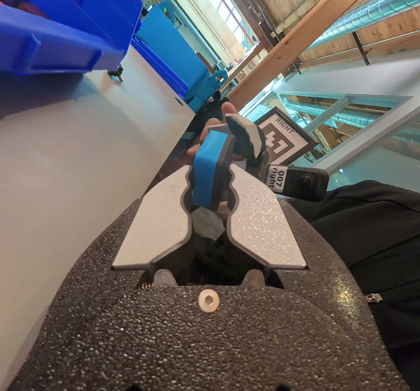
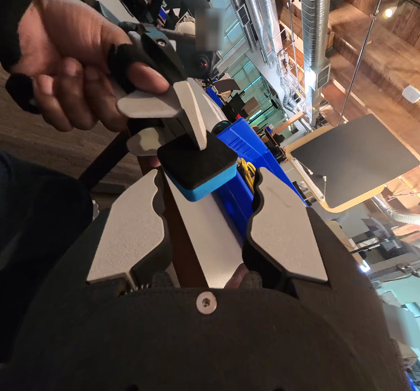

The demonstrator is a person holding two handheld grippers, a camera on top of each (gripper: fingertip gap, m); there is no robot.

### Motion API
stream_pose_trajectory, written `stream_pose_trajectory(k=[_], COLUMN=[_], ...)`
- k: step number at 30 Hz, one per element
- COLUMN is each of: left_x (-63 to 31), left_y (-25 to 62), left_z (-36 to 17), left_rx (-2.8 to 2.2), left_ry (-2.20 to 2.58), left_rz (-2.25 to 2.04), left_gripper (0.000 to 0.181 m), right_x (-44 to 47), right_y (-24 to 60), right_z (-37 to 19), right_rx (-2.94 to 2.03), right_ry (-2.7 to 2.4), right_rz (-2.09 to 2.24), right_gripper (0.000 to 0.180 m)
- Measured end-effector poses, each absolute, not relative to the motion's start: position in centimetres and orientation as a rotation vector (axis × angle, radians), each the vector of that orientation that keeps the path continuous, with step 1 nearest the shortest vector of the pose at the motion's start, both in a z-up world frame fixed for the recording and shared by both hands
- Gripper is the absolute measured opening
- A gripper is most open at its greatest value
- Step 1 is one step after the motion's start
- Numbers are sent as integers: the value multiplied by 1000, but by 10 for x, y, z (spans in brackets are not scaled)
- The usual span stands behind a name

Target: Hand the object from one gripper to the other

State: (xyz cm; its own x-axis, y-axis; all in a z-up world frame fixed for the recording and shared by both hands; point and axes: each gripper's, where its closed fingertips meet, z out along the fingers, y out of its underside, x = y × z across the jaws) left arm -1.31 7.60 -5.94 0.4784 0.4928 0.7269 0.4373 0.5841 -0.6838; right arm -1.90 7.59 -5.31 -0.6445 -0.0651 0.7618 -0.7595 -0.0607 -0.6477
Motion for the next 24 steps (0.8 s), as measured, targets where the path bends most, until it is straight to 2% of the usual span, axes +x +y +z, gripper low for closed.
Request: stream_pose_trajectory(k=[3, 6, 11, 17, 24], left_x=[-12, -11, -12, -5, -3], left_y=[81, 87, 84, 58, 69], left_z=[-61, -63, -56, -32, -44], left_rx=[-1019, -1050, -1058, -1079, -1287], left_ry=[-1118, -1110, -1060, -925, -886], left_rz=[11, -9, 78, 476, 627], left_gripper=[27, 26, 26, 54, 64], right_x=[-19, -15, -20, -25, -18], right_y=[75, 74, 71, 67, 67], right_z=[-59, -64, -61, -52, -56], right_rx=[923, 960, 827, 476, 415], right_ry=[-1680, -1654, -1781, -2217, -2385], right_rz=[1692, 1654, 1760, 2125, 2203], right_gripper=[75, 66, 63, 63, 63])
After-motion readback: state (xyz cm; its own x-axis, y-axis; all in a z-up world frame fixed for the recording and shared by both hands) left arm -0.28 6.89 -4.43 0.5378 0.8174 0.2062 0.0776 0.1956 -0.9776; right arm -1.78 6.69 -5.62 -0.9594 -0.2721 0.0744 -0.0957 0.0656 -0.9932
